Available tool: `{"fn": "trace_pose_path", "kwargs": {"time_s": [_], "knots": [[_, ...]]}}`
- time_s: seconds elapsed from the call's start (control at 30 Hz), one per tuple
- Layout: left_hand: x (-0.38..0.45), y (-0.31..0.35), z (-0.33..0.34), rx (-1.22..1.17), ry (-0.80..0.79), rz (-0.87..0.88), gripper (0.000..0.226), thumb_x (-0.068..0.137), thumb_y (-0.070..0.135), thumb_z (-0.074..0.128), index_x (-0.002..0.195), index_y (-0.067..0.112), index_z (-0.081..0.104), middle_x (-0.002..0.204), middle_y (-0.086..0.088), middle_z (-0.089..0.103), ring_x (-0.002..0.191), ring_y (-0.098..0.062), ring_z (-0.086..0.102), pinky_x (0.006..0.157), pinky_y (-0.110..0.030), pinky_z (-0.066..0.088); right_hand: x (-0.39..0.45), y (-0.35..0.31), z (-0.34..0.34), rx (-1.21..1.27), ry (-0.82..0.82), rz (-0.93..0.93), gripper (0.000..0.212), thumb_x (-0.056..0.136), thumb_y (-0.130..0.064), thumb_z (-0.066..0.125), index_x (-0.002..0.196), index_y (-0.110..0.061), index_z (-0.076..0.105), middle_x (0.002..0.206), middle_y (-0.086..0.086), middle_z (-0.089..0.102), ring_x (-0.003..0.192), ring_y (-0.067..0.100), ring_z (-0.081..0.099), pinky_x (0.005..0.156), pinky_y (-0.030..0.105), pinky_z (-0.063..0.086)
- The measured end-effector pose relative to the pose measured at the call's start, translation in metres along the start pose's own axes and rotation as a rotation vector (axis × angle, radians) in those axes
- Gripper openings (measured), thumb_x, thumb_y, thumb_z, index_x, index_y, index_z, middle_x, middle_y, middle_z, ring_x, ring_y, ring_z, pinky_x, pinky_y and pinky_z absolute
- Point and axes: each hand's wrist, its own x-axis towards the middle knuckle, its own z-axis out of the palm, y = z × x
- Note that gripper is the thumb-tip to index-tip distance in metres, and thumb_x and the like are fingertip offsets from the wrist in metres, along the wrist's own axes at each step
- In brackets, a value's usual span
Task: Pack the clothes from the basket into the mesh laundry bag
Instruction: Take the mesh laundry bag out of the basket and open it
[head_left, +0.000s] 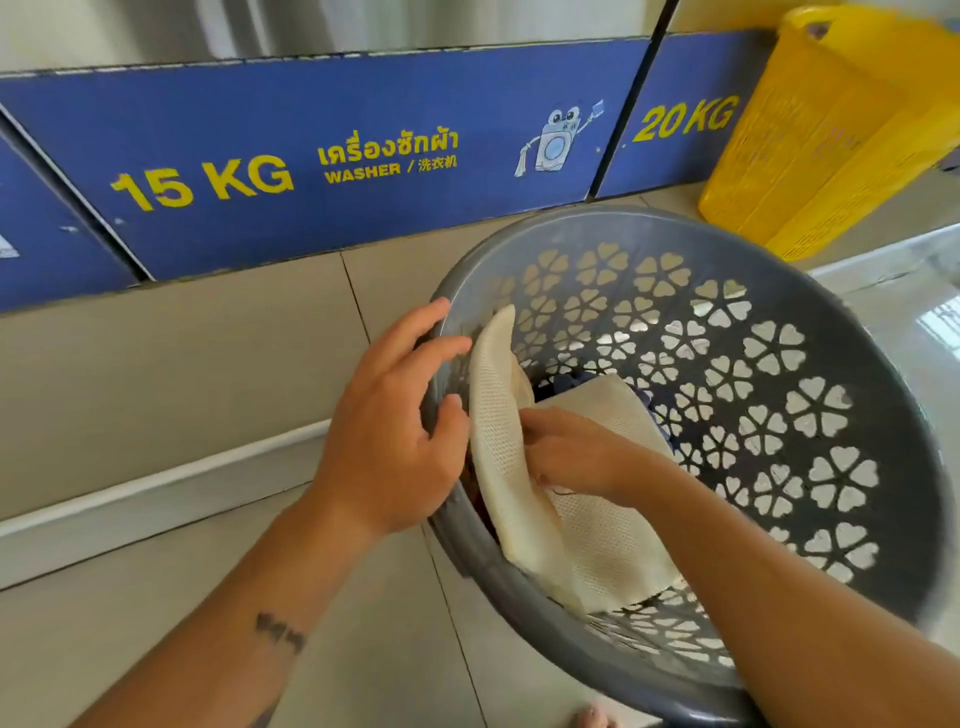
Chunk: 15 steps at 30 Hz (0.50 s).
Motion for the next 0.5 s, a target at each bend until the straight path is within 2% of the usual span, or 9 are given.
{"fn": "trace_pose_path", "kwargs": {"time_s": [0.17, 0.27, 0.33, 0.43, 0.5], "knots": [[-0.002, 0.005, 0.004, 0.108, -0.040, 0.019, 0.048, 0.080, 0.024, 0.045, 0.124, 0.018, 0.062, 0.151, 0.009, 0.040, 0.137, -0.009, 0.037, 0.109, -0.032, 0.036, -0.030, -0.012, 0.002, -0.114, 0.225, -0.080, 0.035, 0.094, -0.012, 0.040, 0.111, -0.017, 0.070, 0.103, 0.001, 0.072, 0.098, 0.023, 0.066, 0.089, 0.047, 0.055], [-0.010, 0.010, 0.007, 0.119, 0.007, -0.032, 0.048, 0.079, 0.023, 0.042, 0.122, 0.017, 0.063, 0.150, 0.008, 0.042, 0.136, -0.011, 0.040, 0.110, -0.032, 0.036, -0.055, -0.021, 0.003, -0.111, 0.352, -0.145, 0.040, 0.099, -0.015, 0.038, 0.124, -0.022, 0.068, 0.116, -0.006, 0.069, 0.105, 0.017, 0.063, 0.085, 0.032, 0.049], [-0.014, 0.015, 0.009, 0.139, 0.011, -0.074, 0.048, 0.081, 0.021, 0.043, 0.125, 0.016, 0.063, 0.151, 0.008, 0.041, 0.136, -0.012, 0.040, 0.110, -0.031, 0.035, -0.071, -0.025, 0.003, -0.069, 0.445, -0.168, 0.041, 0.100, -0.017, 0.039, 0.132, -0.022, 0.064, 0.122, -0.007, 0.068, 0.107, 0.016, 0.063, 0.087, 0.030, 0.049], [-0.022, 0.028, 0.010, 0.248, 0.011, -0.107, 0.044, 0.087, 0.018, 0.047, 0.129, 0.015, 0.060, 0.152, 0.005, 0.039, 0.136, -0.017, 0.039, 0.109, -0.034, 0.035, -0.098, -0.024, 0.005, 0.078, 0.506, -0.155, 0.043, 0.100, -0.013, 0.039, 0.137, -0.023, 0.060, 0.114, -0.005, 0.070, 0.098, 0.020, 0.068, 0.086, 0.038, 0.056], [-0.027, 0.037, 0.010, 0.320, 0.023, -0.122, 0.043, 0.090, 0.018, 0.045, 0.130, 0.014, 0.058, 0.150, 0.001, 0.042, 0.134, -0.022, 0.040, 0.106, -0.038, 0.037, -0.120, -0.021, 0.006, 0.174, 0.538, -0.138, 0.047, 0.100, -0.011, 0.036, 0.140, -0.025, 0.057, 0.119, -0.006, 0.066, 0.090, 0.013, 0.066, 0.081, 0.034, 0.057]]}}
